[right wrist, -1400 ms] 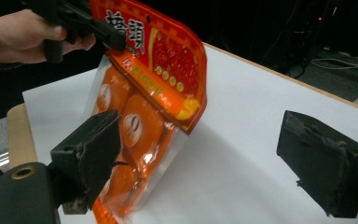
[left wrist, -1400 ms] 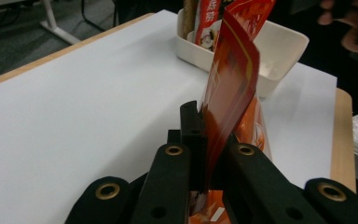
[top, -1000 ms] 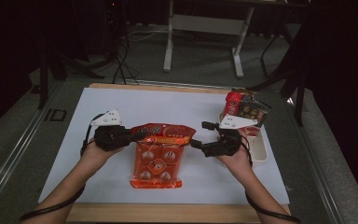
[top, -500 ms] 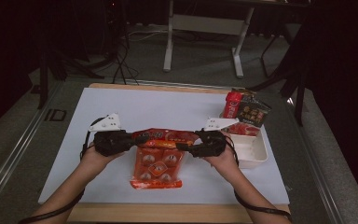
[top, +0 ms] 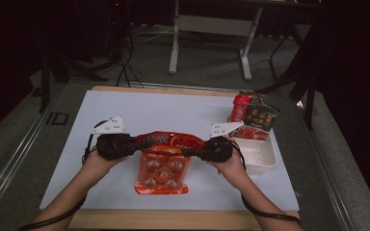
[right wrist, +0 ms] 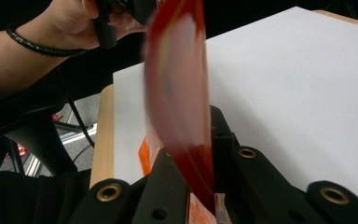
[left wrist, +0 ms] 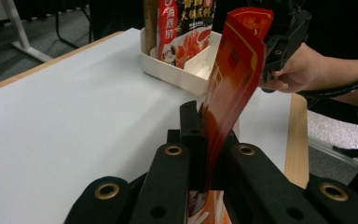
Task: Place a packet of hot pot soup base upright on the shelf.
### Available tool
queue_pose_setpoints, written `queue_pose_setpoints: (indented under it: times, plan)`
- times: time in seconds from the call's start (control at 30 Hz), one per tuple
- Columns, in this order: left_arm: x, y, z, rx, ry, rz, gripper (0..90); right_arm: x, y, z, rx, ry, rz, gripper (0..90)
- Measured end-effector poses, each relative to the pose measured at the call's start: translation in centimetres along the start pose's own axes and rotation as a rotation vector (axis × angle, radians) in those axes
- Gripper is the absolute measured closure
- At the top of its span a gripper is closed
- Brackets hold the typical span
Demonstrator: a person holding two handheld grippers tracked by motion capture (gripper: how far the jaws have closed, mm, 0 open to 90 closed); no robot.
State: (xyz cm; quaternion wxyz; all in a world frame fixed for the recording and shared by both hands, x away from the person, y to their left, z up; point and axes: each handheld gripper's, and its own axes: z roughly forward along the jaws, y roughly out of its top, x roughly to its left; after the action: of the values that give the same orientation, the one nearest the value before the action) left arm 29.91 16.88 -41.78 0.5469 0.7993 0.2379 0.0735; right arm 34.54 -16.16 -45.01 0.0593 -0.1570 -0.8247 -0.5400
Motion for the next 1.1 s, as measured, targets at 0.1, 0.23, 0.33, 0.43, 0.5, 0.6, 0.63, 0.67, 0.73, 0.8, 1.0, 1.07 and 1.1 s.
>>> queue_pose_setpoints:
  times: [0.1, 0.23, 0.33, 0.43, 0.5, 0.6, 0.63, 0.67, 0.73, 0.8, 1.0, 1.07, 1.1]
  plan:
    - [-0.2, 0.3, -0.3, -0.004, -0.012, 0.010, 89.0, 0.4, 0.3, -0.3, 0.010, 0.011, 0.000, 90.0]
    - [-0.4, 0.6, -1.0, -0.025, -0.031, 0.021, 88.1, 1.6, 1.2, -0.9, 0.006, 0.013, -0.013, 90.0]
    - [-0.5, 0.8, -1.5, -0.044, -0.068, 0.021, 86.5, 2.5, 2.2, -1.5, 0.000, 0.023, -0.021, 90.0]
    - [-0.6, 0.9, -1.7, -0.061, -0.078, 0.024, 85.5, 3.0, 2.8, -1.9, -0.006, 0.020, -0.035, 90.0]
    - [-0.8, 1.1, -1.8, -0.082, -0.083, 0.033, 84.6, 3.5, 3.6, -2.5, -0.016, 0.013, -0.046, 90.0]
    - [-0.9, 1.3, -1.8, -0.096, -0.086, 0.034, 81.8, 3.7, 4.1, -2.9, -0.018, 0.007, -0.055, 90.0]
    - [-0.9, 1.3, -1.8, -0.096, -0.086, 0.034, 81.8, 3.8, 4.4, -3.1, -0.026, 0.000, -0.058, 90.0]
    - [-0.8, 1.4, -1.6, -0.112, -0.081, 0.028, 74.0, 3.9, 4.8, -3.5, -0.036, -0.001, -0.064, 90.0]
    - [-0.8, 1.4, -1.5, -0.117, -0.081, 0.023, 64.1, 4.0, 5.1, -3.8, -0.038, -0.001, -0.068, 90.0]
    - [-0.7, 1.4, -1.4, -0.112, -0.084, 0.003, 58.9, 3.9, 5.4, -4.1, -0.047, 0.000, -0.065, 90.0]
    - [-0.7, 1.3, -1.5, -0.145, -0.067, -0.029, 36.5, 4.2, 6.2, -4.9, -0.056, -0.014, -0.085, 90.0]
    - [-0.6, 1.2, -1.6, -0.161, -0.062, -0.044, 27.8, 4.3, 6.6, -5.3, -0.062, -0.015, -0.084, 90.0]
    - [-0.6, 1.2, -1.6, -0.167, -0.057, -0.054, 23.4, 4.3, 6.7, -5.5, -0.070, -0.016, -0.085, 90.0]
